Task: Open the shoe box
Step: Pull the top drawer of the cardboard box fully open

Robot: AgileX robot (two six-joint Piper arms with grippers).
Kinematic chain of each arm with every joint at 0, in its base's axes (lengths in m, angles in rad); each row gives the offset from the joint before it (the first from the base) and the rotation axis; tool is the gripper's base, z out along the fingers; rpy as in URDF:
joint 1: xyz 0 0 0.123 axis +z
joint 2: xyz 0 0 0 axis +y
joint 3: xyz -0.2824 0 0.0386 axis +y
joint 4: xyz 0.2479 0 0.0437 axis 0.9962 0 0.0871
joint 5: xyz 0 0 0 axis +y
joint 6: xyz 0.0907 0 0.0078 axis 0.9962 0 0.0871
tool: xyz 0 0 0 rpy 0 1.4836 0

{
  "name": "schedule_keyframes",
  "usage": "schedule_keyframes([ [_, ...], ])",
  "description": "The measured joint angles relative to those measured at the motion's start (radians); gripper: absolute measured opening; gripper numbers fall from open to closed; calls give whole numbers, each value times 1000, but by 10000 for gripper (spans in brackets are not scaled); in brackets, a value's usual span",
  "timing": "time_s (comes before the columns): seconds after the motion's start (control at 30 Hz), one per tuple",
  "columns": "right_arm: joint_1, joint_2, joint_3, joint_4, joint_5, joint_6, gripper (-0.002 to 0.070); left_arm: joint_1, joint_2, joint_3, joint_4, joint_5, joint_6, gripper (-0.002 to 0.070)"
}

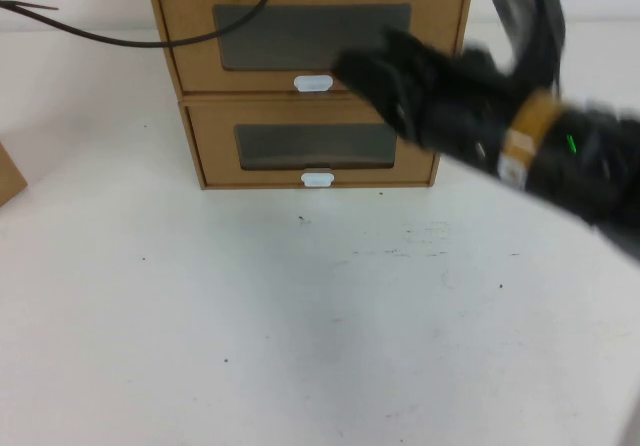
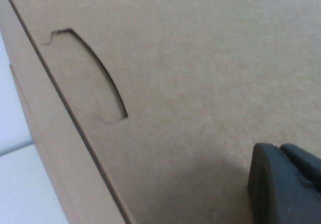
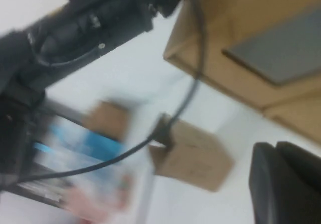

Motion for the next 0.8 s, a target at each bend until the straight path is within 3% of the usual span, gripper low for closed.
schedule_keyframes([
  [0.2, -33, 70, 344, 423, -490, -125, -18, 0, 0, 0, 0, 1, 1, -6],
  [0.33, -36, 167, 382, 535, -665, -146, -18, 0, 0, 0, 0, 2, 3, -6],
  [0.8, 82, 410, 47, 625, -479, -235, -18, 0, 0, 0, 0, 2, 9, -6],
])
